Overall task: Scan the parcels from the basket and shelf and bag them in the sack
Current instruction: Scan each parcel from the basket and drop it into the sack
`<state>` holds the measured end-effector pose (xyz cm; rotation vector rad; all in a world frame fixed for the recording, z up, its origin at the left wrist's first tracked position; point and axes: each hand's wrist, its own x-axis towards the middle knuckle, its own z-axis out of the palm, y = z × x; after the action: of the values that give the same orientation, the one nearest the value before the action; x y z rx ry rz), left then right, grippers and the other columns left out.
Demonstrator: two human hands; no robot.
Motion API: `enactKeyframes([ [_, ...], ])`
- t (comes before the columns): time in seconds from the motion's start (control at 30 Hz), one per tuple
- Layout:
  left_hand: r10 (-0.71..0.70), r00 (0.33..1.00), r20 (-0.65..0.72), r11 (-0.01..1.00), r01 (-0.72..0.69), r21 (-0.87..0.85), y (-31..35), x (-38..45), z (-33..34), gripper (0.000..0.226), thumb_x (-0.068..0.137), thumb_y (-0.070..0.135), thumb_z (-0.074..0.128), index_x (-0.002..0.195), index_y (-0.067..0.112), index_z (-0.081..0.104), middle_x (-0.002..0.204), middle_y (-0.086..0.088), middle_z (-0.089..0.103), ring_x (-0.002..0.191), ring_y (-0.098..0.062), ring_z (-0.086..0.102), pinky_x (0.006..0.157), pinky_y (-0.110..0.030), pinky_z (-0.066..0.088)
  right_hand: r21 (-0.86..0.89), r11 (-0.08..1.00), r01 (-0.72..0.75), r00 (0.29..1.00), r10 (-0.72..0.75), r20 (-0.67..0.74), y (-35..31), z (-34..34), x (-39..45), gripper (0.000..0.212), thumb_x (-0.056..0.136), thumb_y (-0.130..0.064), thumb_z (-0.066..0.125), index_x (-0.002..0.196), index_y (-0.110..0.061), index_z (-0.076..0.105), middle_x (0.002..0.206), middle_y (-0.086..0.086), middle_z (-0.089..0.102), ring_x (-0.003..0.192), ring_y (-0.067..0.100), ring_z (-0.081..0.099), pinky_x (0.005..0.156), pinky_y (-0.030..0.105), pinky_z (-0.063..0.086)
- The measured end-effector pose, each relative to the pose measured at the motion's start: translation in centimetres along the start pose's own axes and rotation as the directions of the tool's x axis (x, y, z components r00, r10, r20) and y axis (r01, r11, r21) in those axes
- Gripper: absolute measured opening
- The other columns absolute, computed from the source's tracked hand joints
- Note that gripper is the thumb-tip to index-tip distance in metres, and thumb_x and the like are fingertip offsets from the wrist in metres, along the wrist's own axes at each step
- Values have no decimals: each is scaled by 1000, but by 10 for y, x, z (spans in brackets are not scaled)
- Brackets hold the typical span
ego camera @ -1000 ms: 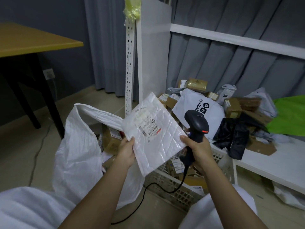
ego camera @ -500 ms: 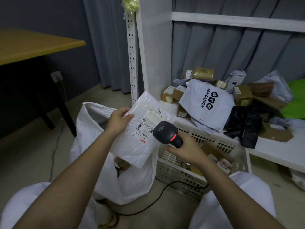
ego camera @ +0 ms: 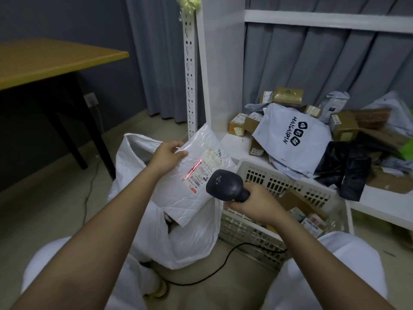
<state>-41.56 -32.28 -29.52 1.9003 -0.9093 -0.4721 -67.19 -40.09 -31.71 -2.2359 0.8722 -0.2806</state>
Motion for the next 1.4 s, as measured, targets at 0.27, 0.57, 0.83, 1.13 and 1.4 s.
enactKeyframes([
  [0.27, -30, 999, -23, 998, 28, -51, -10, -3, -5, 15, 90, 11, 65, 105, 11, 66, 98, -11, 70, 82, -24, 66, 81, -35, 52, 125, 992, -10, 1000, 11, -9, 1, 5, 6, 27, 77, -21, 76, 64, -23, 52, 55, -10, 51, 50, -1, 47, 53, 22, 38],
  [0.57, -204, 886, -416, 976, 151, -158, -77, -43, -40, 18, 93, 20, 59, 109, 16, 65, 100, 0, 66, 93, -23, 65, 82, -33, 52, 469, 853, -229, 950, 301, -84, 27, 39, 48, 15, 84, -12, 71, 82, -13, 56, 70, 6, 53, 60, 16, 50, 58, 26, 40],
  [0.83, -294, 862, -413, 955, 250, -157, -127, -51, -47, 10, 93, 15, 58, 99, 22, 62, 99, -2, 67, 92, -25, 66, 87, -40, 53, 533, 758, -376, 876, 479, -62, 44, 92, 103, 15, 84, -7, 68, 89, -8, 54, 74, 13, 54, 59, 22, 52, 50, 27, 40],
  [1.13, -459, 833, -309, 869, 348, -353, -168, 24, -2, 12, 92, 16, 61, 103, 13, 63, 101, -6, 68, 83, -21, 62, 72, -28, 47, 441, 857, -266, 875, 407, -264, 48, 104, 169, 24, 83, -9, 71, 96, -11, 50, 83, 6, 53, 77, 23, 51, 67, 28, 37],
  [1.4, -518, 818, -249, 823, 399, -403, -192, 82, 44, 11, 96, 15, 56, 105, 9, 57, 102, -11, 63, 92, -26, 62, 73, -29, 47, 393, 839, -376, 881, 455, -127, 56, 102, 227, 28, 85, -16, 71, 109, -11, 56, 90, 7, 58, 80, 23, 56, 73, 30, 44],
])
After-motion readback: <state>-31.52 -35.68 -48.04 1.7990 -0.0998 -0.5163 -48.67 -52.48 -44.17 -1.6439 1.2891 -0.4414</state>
